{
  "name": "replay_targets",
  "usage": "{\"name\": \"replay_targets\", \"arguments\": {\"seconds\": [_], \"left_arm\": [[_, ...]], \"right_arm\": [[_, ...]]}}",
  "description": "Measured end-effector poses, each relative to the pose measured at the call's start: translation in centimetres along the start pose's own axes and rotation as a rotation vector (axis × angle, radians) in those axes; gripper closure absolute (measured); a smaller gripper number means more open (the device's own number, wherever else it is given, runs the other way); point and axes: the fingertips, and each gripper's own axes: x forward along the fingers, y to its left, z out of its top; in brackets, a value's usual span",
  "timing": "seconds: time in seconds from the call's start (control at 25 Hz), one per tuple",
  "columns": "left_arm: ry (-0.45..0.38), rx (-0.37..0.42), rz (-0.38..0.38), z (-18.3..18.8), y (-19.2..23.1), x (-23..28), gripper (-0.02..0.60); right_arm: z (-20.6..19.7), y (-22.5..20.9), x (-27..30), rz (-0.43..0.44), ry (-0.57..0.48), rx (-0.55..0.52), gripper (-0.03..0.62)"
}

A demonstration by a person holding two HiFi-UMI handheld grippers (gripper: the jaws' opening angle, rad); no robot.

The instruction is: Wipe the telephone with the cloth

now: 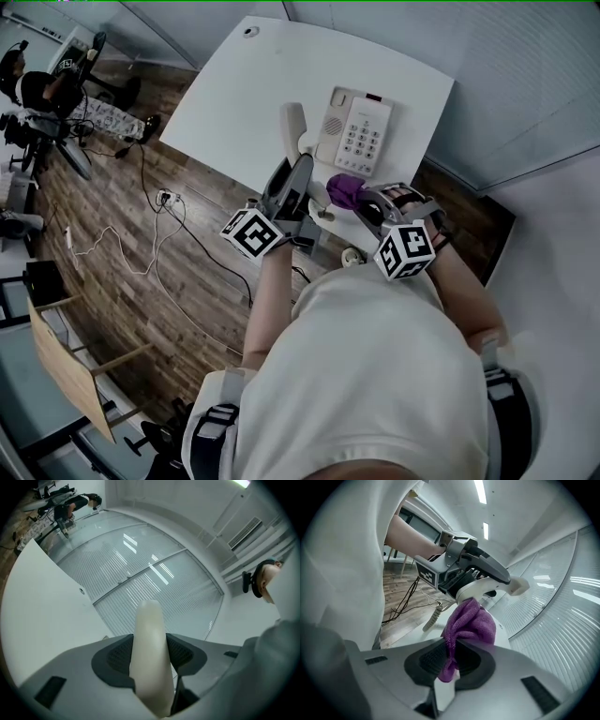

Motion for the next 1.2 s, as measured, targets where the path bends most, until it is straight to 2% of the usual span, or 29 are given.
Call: {"name": "replay_targets", "arguments": {"seconds": [0.28, 0.44, 0.8, 1.08, 1.2], "left_arm": [[0.033, 0.041, 0.035, -0.3, 1.2, 1.0, 0.356], [0.072, 0.084, 0.08, -1.1, 2.6, 2.1, 0.356], [0.218, 0.278, 0.262, -2.5, 5.7, 4.0, 0.356], [0.323, 0.374, 0.31, -4.7, 8.3, 6.6, 0.356], [0.376, 0.415, 0.34, -5.8, 9.4, 7.5, 0.356]], "right_arm": [[-1.5, -1.9, -0.2, -0.031, -0.008, 0.131, 0.549], [-2.5, -3.3, -0.1, -0.048, -0.018, 0.231, 0.549], [-3.7, -5.8, -0.9, -0.088, -0.037, 0.458, 0.549], [-4.9, -7.4, -1.1, -0.103, -0.09, 0.626, 0.549], [-5.4, -7.7, -1.2, -0.103, -0.099, 0.667, 0.549]]}}
